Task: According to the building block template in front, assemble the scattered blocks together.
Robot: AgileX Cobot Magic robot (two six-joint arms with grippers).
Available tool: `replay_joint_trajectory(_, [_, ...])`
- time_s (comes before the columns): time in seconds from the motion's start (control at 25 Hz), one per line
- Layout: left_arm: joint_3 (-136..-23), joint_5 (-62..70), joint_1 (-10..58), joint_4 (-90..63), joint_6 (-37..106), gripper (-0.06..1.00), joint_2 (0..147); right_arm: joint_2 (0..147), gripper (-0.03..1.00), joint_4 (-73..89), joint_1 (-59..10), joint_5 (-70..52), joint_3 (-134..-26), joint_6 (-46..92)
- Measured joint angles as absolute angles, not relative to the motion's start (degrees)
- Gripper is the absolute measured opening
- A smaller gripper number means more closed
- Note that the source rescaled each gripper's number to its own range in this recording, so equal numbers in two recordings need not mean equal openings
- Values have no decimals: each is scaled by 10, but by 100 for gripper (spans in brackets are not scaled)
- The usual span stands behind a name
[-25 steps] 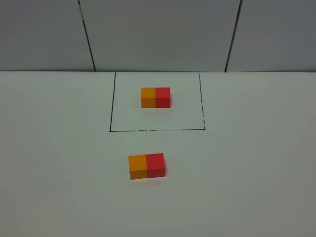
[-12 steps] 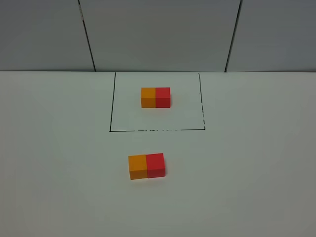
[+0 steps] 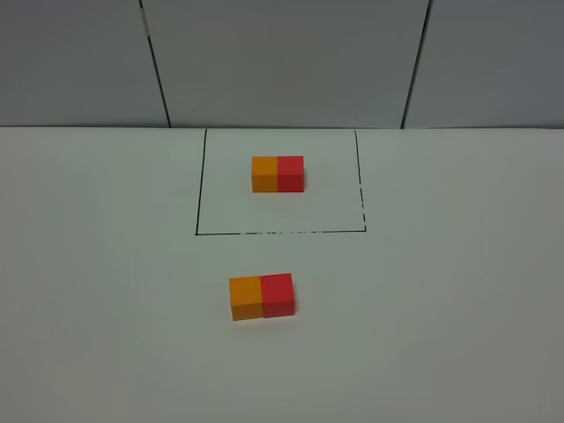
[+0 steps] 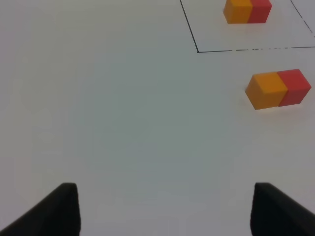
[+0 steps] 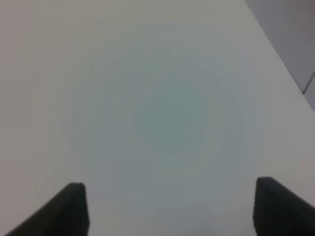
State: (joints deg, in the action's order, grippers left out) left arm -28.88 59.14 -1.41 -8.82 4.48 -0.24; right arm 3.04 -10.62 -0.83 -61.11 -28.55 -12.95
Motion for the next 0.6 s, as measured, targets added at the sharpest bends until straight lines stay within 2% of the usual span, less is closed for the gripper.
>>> replay_joint_trajectory(0.6, [-289,591,-14,-88,45,58,-2,30,43,-108,-8,-609,-285,-131])
